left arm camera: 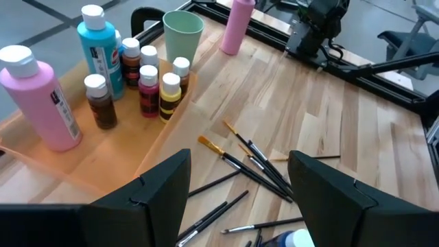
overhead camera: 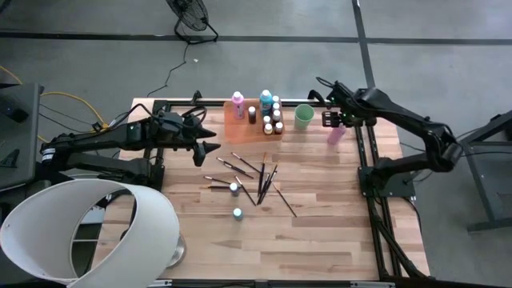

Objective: Pick & Place Paint Supplies
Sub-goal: Put the large pink paint bottle into the orange bin

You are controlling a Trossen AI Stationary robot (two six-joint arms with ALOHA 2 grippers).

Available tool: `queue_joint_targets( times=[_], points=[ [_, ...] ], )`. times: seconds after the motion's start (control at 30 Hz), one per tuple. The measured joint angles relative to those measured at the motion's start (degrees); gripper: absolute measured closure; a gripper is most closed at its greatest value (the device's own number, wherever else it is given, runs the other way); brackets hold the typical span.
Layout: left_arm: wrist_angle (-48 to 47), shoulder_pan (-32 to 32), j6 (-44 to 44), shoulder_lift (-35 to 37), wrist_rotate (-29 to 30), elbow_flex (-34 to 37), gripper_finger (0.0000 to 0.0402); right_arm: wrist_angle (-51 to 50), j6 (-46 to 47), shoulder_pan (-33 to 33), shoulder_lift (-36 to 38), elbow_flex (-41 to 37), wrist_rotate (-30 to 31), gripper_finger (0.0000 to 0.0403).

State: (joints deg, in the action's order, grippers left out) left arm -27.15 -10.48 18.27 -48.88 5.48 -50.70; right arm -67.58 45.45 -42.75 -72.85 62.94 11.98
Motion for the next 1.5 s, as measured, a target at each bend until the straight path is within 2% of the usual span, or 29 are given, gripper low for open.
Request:
queue_joint_targets(
  times=[0.27,0.7,1.37,1.5],
  points=[
    [0.00,0.00,1.52,0.00,0.08,0.00,0.0163,-1.83,-2.45,-1.33,-0.60,0.00,-3.11,0.0189],
    [0.02,0.00,2.07,0.00,0.15,0.00,0.0163,-0.03,-6.51,-2.92,-0.58,0.00,-2.94,0.0255],
    [0.02,0.00,3.01,0.00,0.13,0.00,0.0163,1.02,-7.80,-3.18,-0.56,0.00,-2.02,0.0259],
    [0.02,-0.02,3.01,0.00,0.13,0.00,0.0163,1.04,-7.79,-3.18,-0.56,0.00,-2.04,0.0274]
  ],
)
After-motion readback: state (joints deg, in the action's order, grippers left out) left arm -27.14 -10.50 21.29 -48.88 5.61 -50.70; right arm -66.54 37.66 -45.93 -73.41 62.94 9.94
